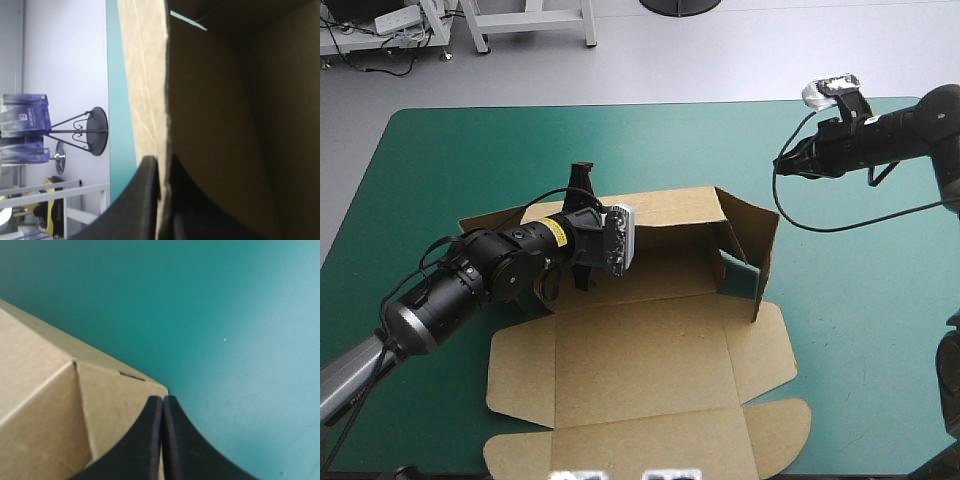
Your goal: Fold the box
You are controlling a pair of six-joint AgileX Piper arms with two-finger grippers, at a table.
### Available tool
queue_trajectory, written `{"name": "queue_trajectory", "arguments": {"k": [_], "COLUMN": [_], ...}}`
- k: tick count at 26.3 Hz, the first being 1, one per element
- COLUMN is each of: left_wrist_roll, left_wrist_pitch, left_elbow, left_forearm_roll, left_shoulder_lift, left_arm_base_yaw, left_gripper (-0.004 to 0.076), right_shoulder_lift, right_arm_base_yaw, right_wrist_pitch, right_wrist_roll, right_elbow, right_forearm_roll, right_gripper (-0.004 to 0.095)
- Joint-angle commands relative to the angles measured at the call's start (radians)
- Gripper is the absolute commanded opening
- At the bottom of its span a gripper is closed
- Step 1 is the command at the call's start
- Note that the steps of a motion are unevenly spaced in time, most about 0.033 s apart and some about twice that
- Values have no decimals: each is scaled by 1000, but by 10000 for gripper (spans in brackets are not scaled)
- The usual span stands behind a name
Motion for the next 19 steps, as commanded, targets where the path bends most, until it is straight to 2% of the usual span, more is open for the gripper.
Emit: {"name": "queue_trajectory", "arguments": {"k": [1, 8, 19], "left_wrist_roll": [84, 82, 82], "left_wrist_pitch": [-8, -27, 8], "left_elbow": [-17, -17, -26], "left_forearm_roll": [-135, -176, -171], "left_shoulder_lift": [-34, -47, -83], "left_arm_base_yaw": [-1, -1, -1], "left_gripper": [17, 17, 17], "right_shoulder_lift": [-2, 24, 24], "right_arm_base_yaw": [22, 147, 160], "right_wrist_pitch": [15, 15, 17], "right_wrist_roll": [-1, 43, 93], "right_elbow": [-34, -34, -34], "right_forearm_roll": [59, -89, -159], "right_gripper": [-20, -20, -25]}}
